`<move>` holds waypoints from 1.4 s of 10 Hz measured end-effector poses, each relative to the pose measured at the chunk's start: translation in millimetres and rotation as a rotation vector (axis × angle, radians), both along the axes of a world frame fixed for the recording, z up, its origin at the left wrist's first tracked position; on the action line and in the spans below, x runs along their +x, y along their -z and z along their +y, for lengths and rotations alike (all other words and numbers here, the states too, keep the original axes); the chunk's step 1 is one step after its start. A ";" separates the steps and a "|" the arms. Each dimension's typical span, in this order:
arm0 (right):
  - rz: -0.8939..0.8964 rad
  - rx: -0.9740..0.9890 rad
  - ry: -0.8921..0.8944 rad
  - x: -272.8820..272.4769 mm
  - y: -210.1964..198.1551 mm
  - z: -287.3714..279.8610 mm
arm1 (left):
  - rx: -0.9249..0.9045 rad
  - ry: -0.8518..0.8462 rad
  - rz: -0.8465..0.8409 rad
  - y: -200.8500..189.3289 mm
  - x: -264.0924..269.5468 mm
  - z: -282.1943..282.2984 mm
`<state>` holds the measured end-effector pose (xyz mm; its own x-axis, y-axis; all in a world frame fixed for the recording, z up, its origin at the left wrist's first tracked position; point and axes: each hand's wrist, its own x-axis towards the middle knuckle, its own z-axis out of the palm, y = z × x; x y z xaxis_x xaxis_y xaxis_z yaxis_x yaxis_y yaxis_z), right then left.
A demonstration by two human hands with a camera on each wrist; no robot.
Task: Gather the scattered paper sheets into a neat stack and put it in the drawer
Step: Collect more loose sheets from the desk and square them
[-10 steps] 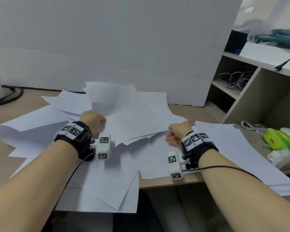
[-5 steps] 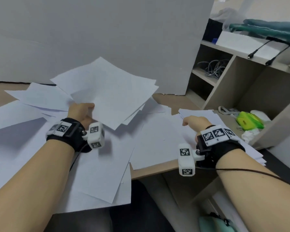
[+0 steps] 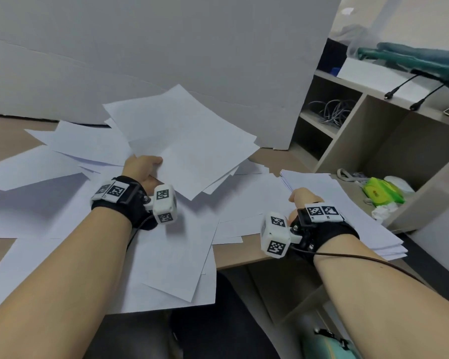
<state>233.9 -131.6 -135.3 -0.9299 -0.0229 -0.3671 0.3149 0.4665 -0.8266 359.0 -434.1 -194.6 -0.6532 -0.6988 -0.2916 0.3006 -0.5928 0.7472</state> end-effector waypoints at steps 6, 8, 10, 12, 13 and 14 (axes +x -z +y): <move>-0.083 -0.010 -0.183 1.8 -12.4 -44.1 | -0.015 -0.012 -0.065 0.6 -1.7 -4.3; -0.110 0.270 -0.299 -5.6 -12.2 -61.3 | 0.012 -0.028 -0.093 2.5 -4.2 -4.9; -0.008 0.406 -0.429 5.0 -11.2 -87.8 | -0.029 -0.049 -0.130 4.0 -5.7 -3.2; -0.007 0.415 -0.418 7.4 -10.3 -96.2 | -0.043 -0.070 -0.158 5.4 -8.6 -5.4; 0.023 0.506 -0.516 -12.7 -5.5 -93.0 | -0.035 -0.079 -0.141 4.3 -9.1 -4.4; 0.064 0.560 -0.547 -12.3 -12.2 -88.8 | -0.040 -0.077 -0.158 6.4 -8.6 -6.0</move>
